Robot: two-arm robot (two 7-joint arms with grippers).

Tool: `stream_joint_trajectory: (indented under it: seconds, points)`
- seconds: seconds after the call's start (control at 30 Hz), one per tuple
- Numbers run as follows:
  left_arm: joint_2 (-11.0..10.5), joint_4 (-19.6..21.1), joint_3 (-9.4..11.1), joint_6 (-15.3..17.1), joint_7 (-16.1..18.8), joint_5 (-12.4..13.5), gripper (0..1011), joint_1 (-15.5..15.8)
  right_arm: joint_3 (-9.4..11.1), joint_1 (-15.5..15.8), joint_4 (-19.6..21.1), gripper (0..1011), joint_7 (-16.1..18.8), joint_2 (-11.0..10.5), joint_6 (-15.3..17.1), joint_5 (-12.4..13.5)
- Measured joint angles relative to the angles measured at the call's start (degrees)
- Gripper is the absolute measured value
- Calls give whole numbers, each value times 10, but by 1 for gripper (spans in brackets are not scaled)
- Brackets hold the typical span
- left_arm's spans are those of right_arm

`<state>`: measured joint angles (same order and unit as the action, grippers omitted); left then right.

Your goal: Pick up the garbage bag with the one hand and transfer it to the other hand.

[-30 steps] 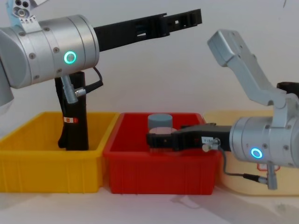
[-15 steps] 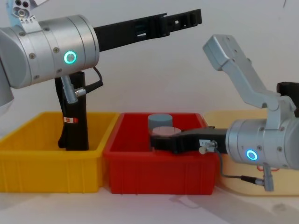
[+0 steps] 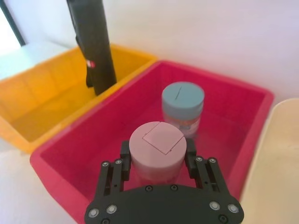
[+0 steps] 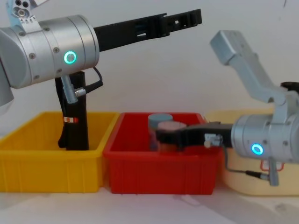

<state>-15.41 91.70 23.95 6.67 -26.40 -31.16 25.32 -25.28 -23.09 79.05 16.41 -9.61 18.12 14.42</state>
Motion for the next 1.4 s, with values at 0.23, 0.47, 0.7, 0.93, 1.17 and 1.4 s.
stream_joint_trajectory:
  seconds: [0.23, 0.47, 0.7, 0.93, 1.17, 1.4]
  points:
    - [0, 0, 0, 0, 0, 0, 1000, 0, 19, 7, 31, 650, -5, -5, 0, 10]
    - [0, 0, 0, 0, 0, 0, 1000, 0, 51, 19, 81, 651, -15, -17, -2, 26]
    - [0, 0, 0, 0, 0, 0, 1000, 0, 82, 31, 126, 650, -25, -30, -6, 41]
    - [0, 0, 0, 0, 0, 0, 1000, 0, 109, 44, 160, 651, -37, -41, -9, 51]
    - [0, 0, 0, 0, 0, 0, 1000, 0, 127, 60, 180, 650, -50, -55, -5, 56]
    - [0, 0, 0, 0, 0, 0, 1000, 0, 132, 74, 180, 650, -59, -61, 5, 55]
